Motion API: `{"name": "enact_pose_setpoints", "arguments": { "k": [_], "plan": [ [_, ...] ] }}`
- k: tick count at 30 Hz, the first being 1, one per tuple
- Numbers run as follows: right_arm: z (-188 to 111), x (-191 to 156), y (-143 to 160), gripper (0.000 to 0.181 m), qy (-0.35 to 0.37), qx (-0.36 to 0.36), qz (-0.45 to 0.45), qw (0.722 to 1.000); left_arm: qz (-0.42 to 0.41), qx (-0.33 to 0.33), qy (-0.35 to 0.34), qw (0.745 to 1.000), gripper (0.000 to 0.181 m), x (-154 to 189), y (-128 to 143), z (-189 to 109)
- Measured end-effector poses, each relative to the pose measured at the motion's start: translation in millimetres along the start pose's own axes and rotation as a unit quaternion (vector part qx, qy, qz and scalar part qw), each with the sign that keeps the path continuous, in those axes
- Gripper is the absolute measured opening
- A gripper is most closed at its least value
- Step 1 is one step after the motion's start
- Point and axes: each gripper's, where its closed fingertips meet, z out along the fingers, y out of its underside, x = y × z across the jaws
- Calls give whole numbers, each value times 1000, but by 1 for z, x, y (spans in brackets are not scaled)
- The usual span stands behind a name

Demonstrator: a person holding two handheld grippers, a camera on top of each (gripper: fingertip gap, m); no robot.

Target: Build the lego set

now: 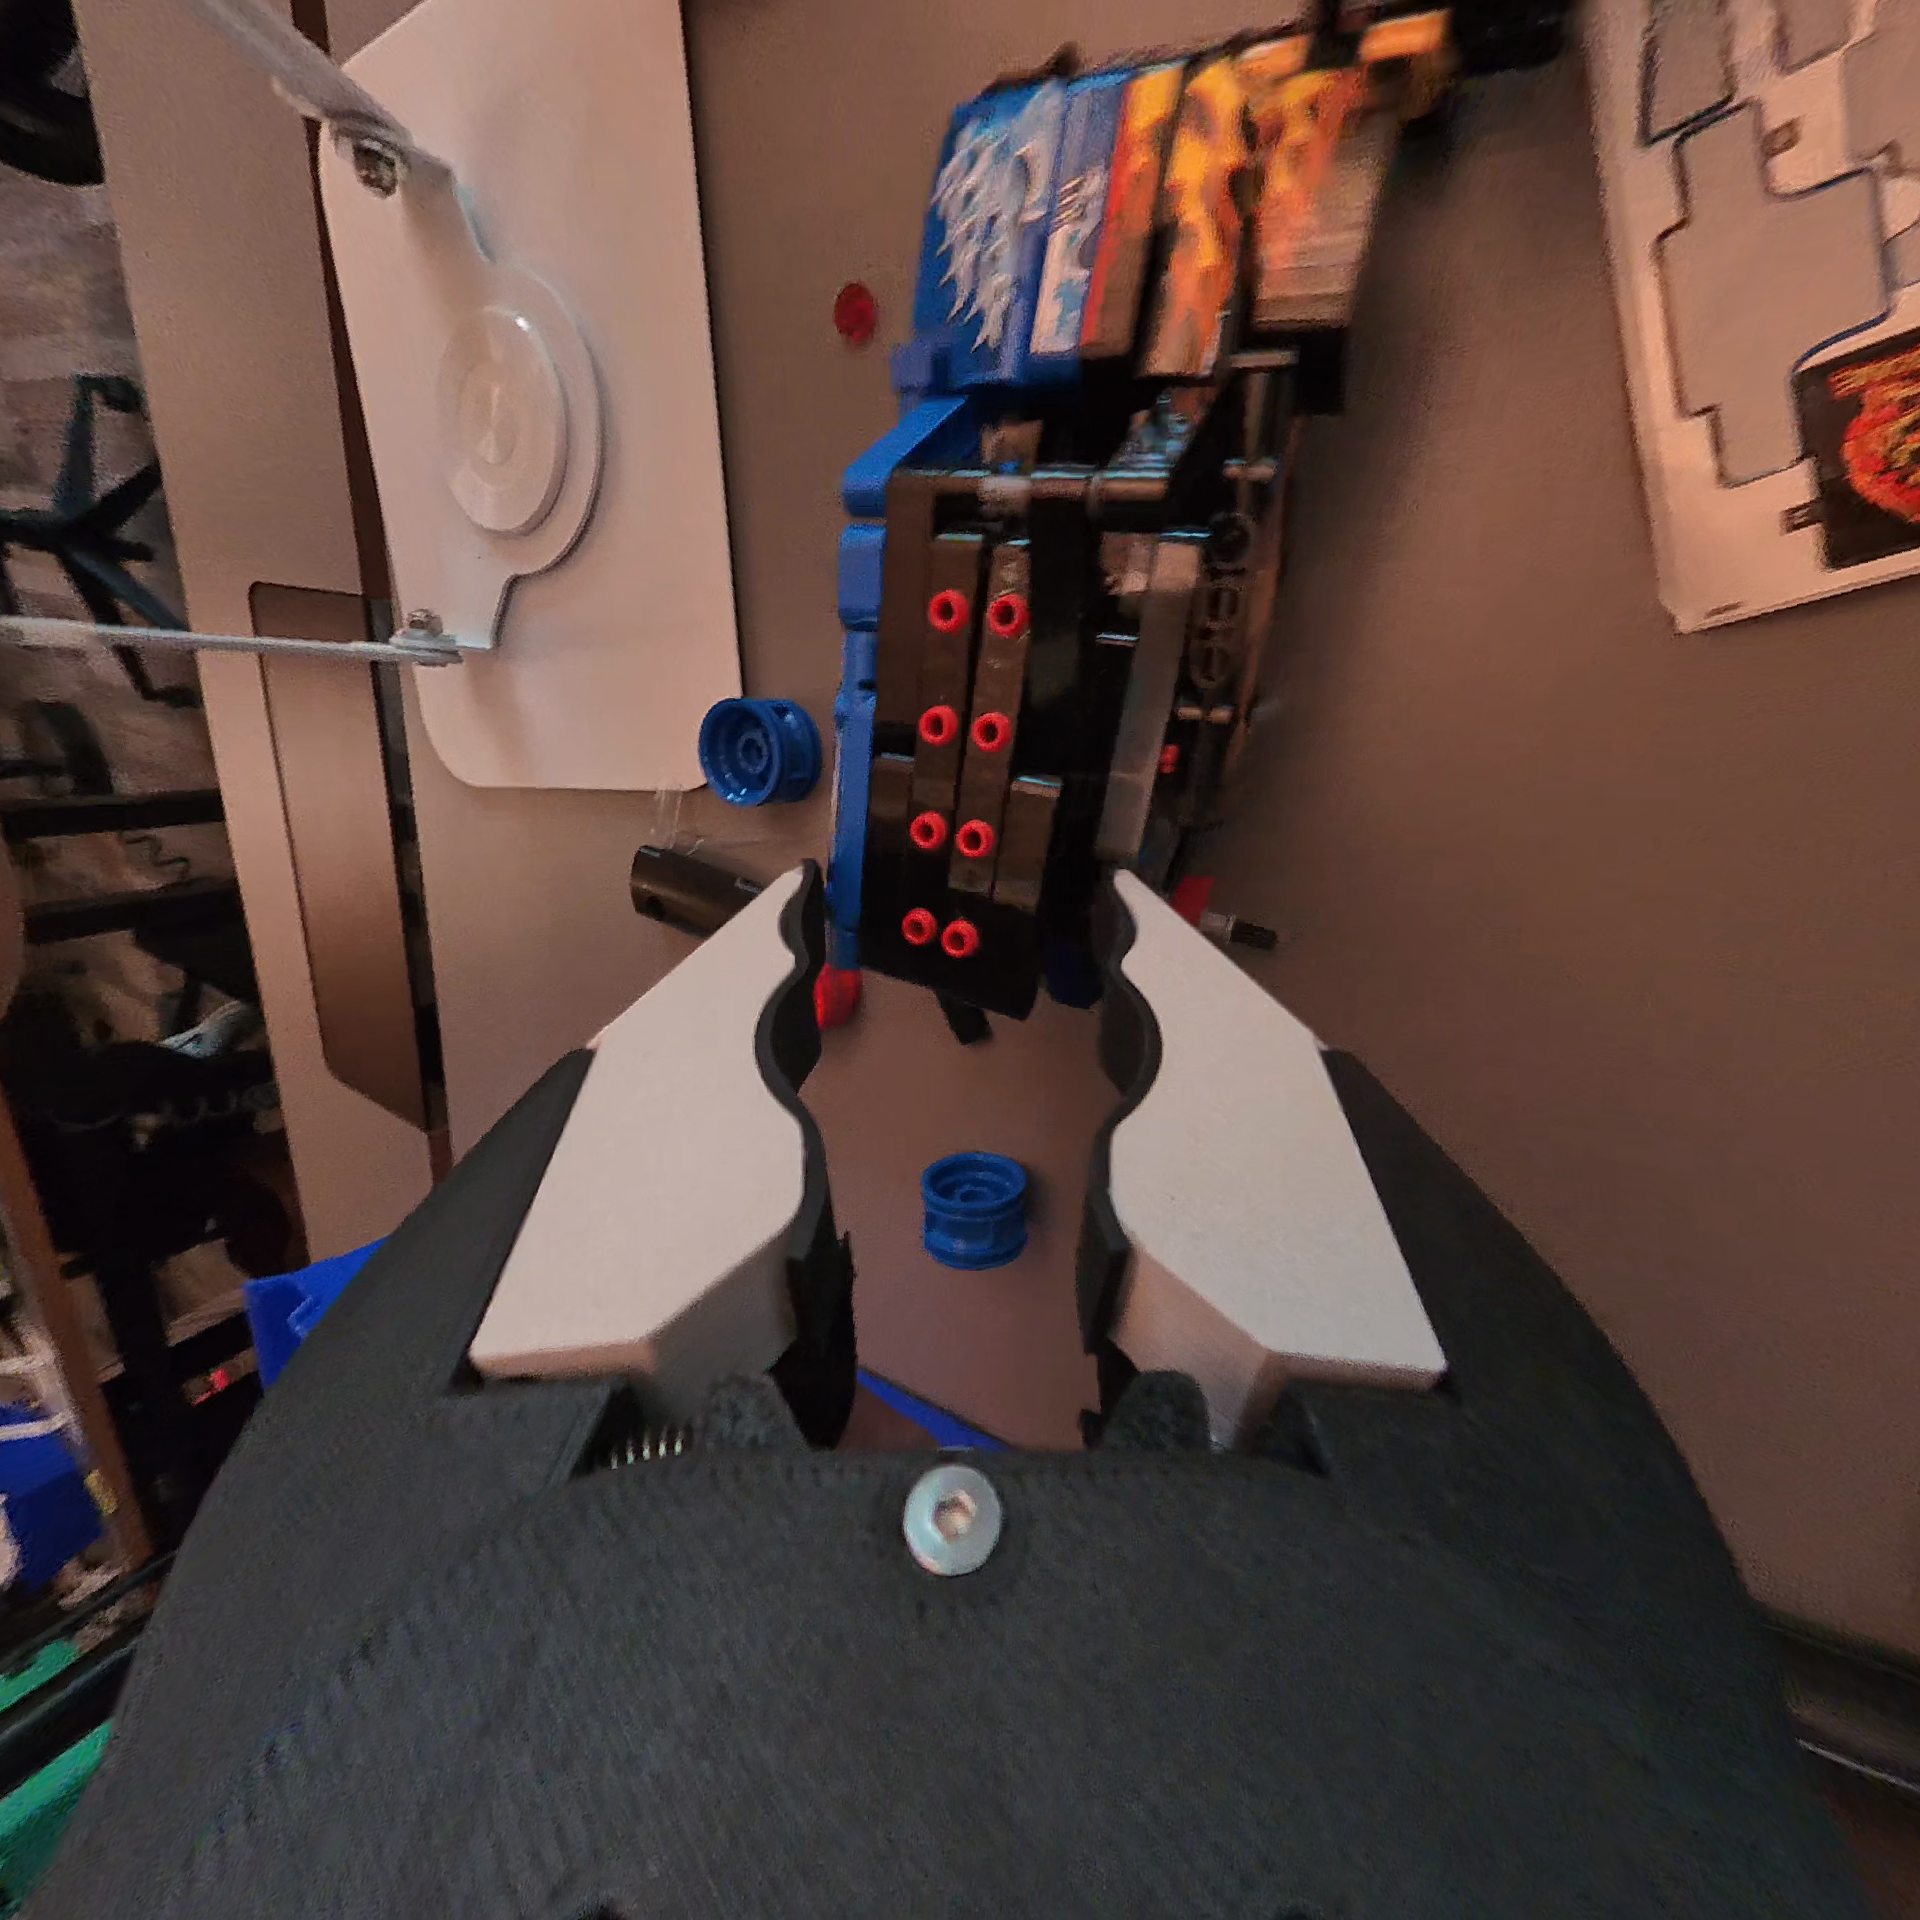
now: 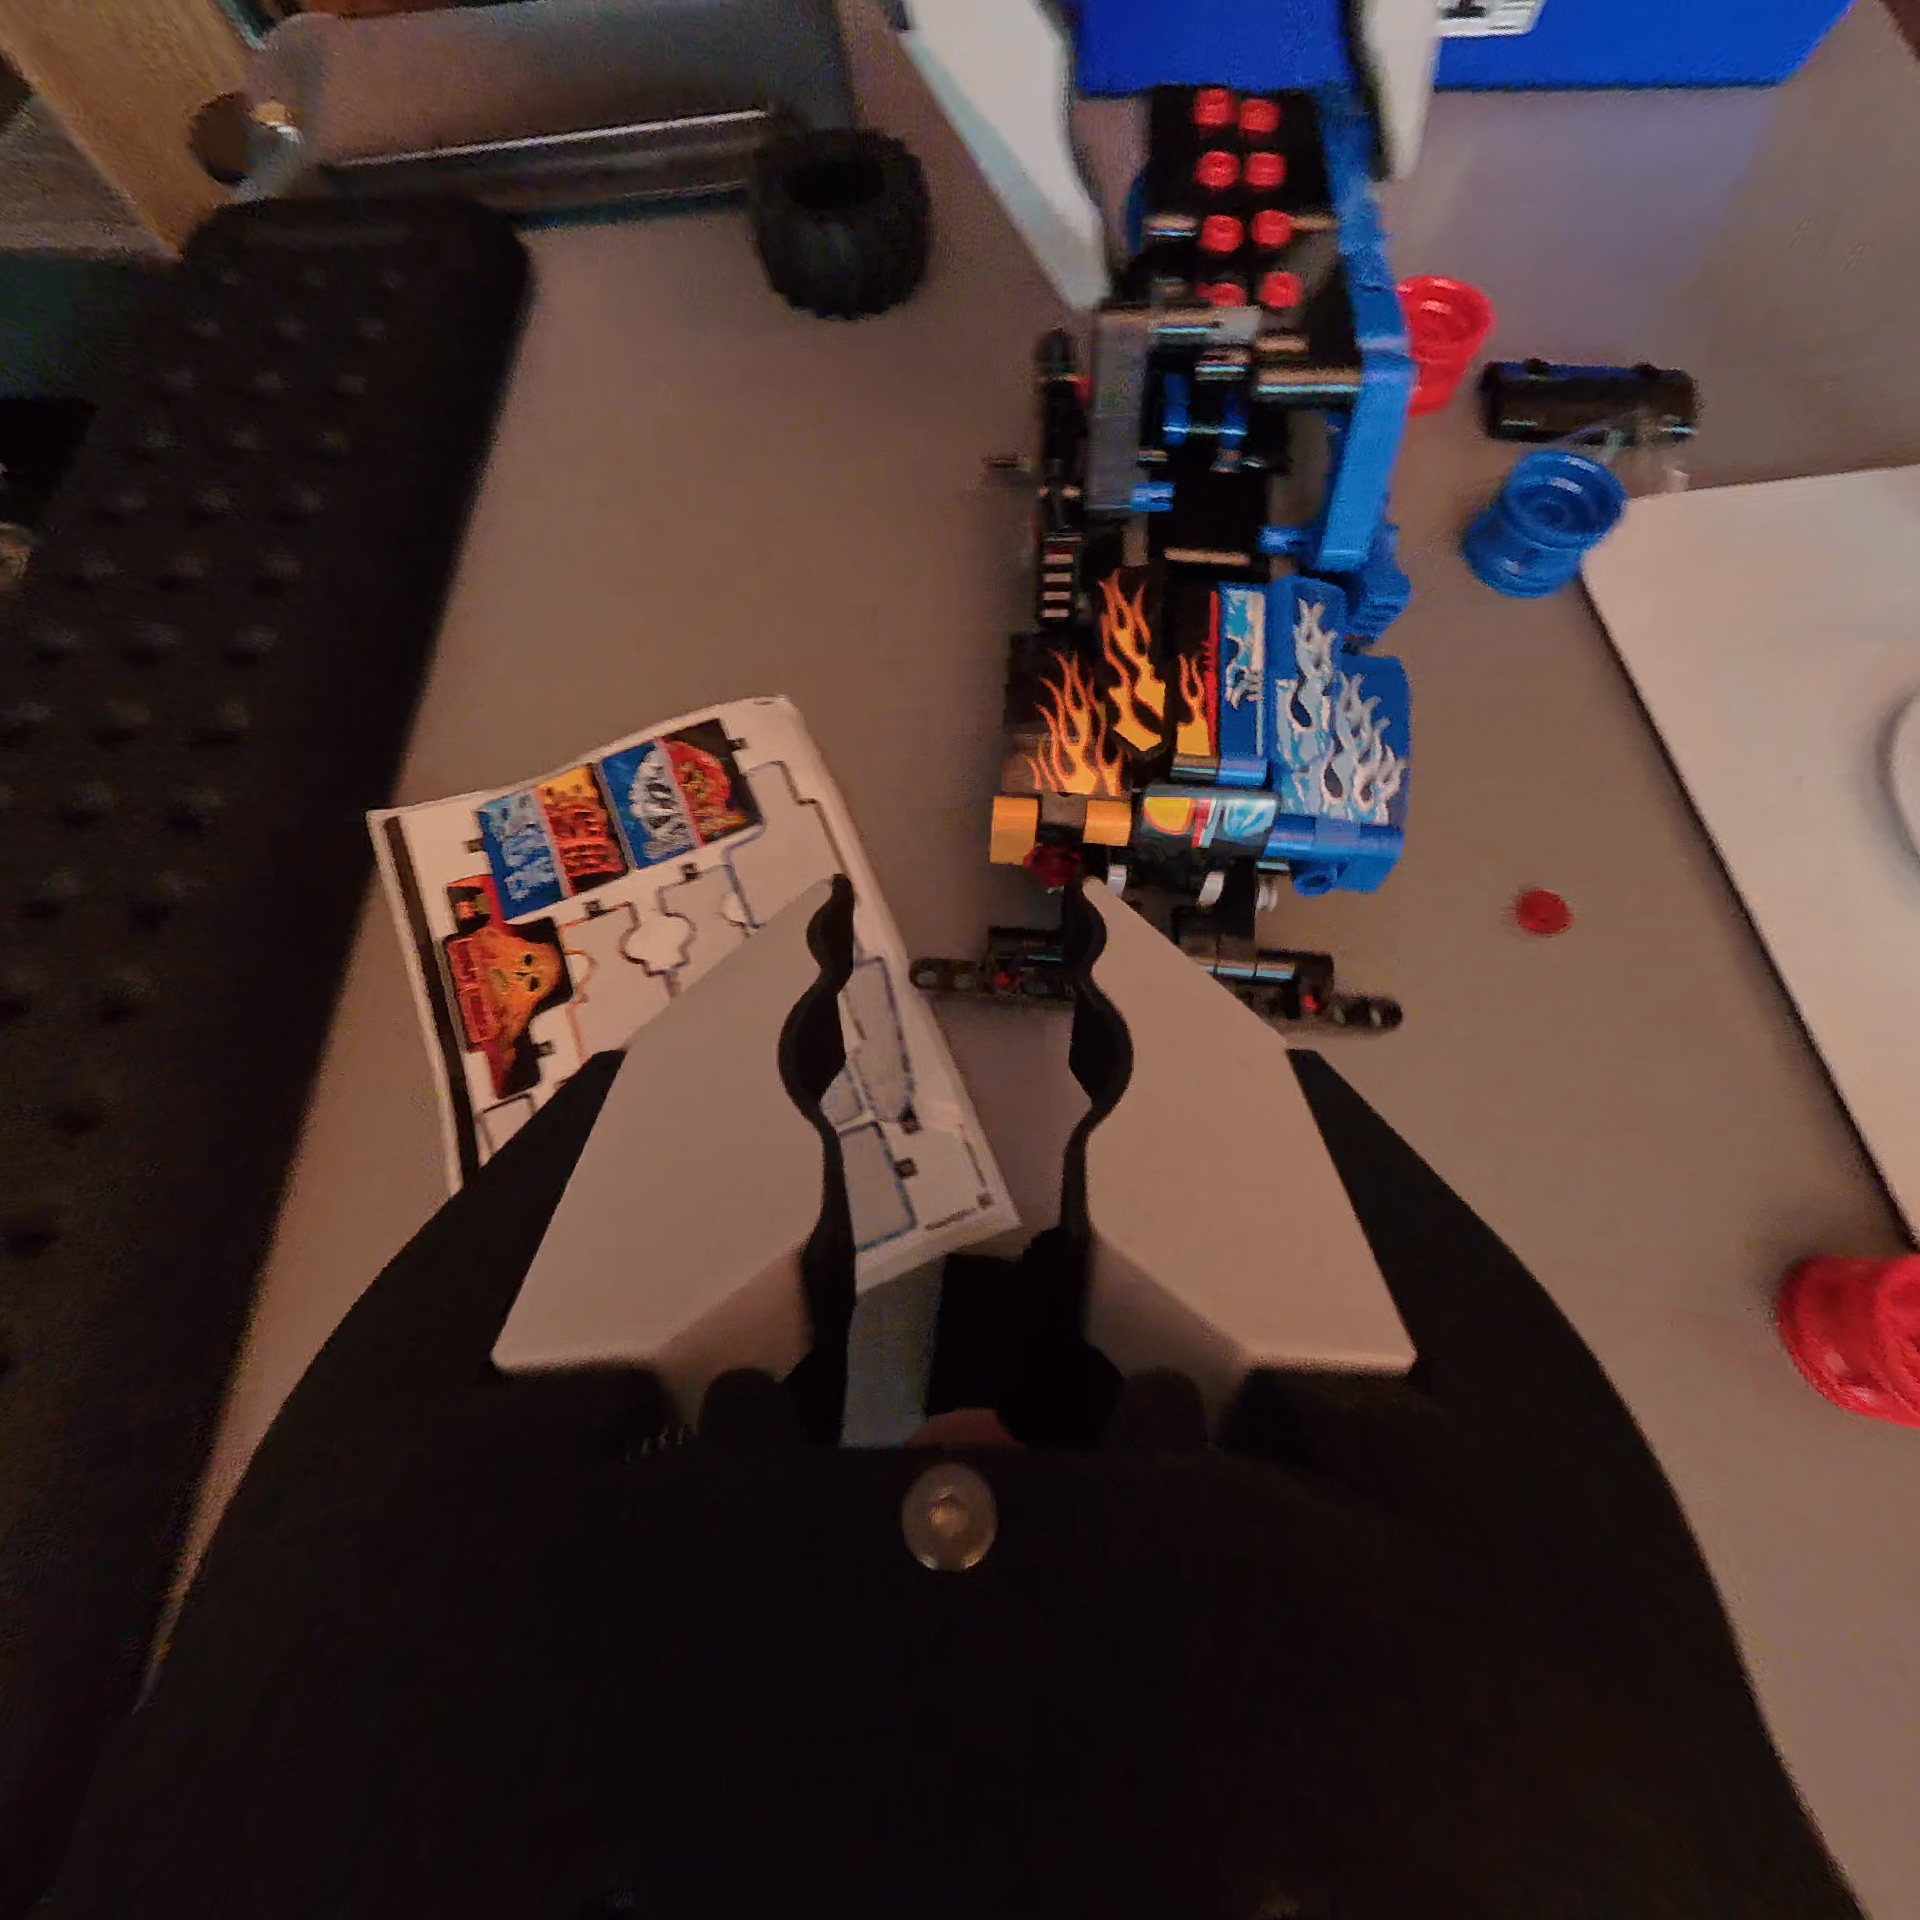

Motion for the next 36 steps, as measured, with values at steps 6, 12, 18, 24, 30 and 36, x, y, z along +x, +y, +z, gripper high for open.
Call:
{"name": "enact_pose_setpoints", "arguments": {
  "k": [6, 12, 18, 24, 30, 36],
  "plan": [
    [19, -33, -13, 39, -37, -1, -36, 999, 9, -20, -46, 999, 46, -17, 13, 4],
    [36, -59, -12, 51, -58, -26, -83, 995, 11, -28, -84, 996, 41, -29, 18, 20],
    [5, -33, -31, 49, -23, 40, -46, 998, -44, -24, -109, 993, 50, -37, 19, 9],
    [-6, 2, -29, 50, 31, 68, 1, 997, -107, 42, -100, 988, 54, -20, -3, -22],
    [-3, 11, -29, 55, 62, 65, 2, 996, -114, 84, -59, 988, 51, 21, -30, -25],
    [7, 8, -23, 53, 65, 43, -11, 997, -106, 110, -72, 986, 40, 34, -44, -16]
  ]
}}
